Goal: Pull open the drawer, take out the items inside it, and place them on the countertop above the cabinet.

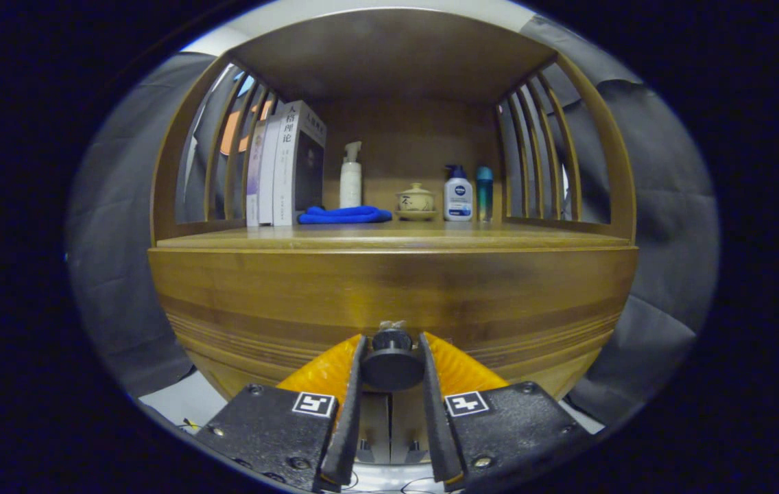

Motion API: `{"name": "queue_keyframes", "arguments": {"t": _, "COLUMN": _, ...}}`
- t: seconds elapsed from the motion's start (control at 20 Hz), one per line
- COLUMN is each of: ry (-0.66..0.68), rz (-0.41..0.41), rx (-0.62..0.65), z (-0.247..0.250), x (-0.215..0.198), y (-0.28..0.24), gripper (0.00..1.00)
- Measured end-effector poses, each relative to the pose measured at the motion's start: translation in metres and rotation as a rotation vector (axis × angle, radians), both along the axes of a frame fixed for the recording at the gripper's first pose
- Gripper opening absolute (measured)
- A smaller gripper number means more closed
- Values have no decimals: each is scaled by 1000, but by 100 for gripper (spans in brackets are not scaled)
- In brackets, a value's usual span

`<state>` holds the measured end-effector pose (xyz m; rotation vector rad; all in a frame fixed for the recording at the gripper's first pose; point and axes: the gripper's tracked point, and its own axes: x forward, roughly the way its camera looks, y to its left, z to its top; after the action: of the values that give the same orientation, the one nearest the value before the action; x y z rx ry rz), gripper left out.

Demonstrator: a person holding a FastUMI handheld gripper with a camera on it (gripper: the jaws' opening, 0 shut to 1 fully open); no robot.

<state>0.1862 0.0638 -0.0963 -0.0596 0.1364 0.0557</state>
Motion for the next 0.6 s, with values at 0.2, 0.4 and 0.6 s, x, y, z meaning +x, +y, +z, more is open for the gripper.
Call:
{"name": "queue_keyframes", "arguments": {"t": 0.2, "ry": 8, "rz": 28, "rx": -51, "z": -2, "x": -1, "y": -1, "gripper": 33}}
{"name": "queue_keyframes", "arguments": {"t": 0.4, "ry": 1, "rz": 30, "rx": -53, "z": -4, "x": -17, "y": -2, "gripper": 30}}
{"name": "queue_keyframes", "arguments": {"t": 0.6, "ry": -1, "rz": 35, "rx": -50, "z": -6, "x": -40, "y": -4, "gripper": 29}}
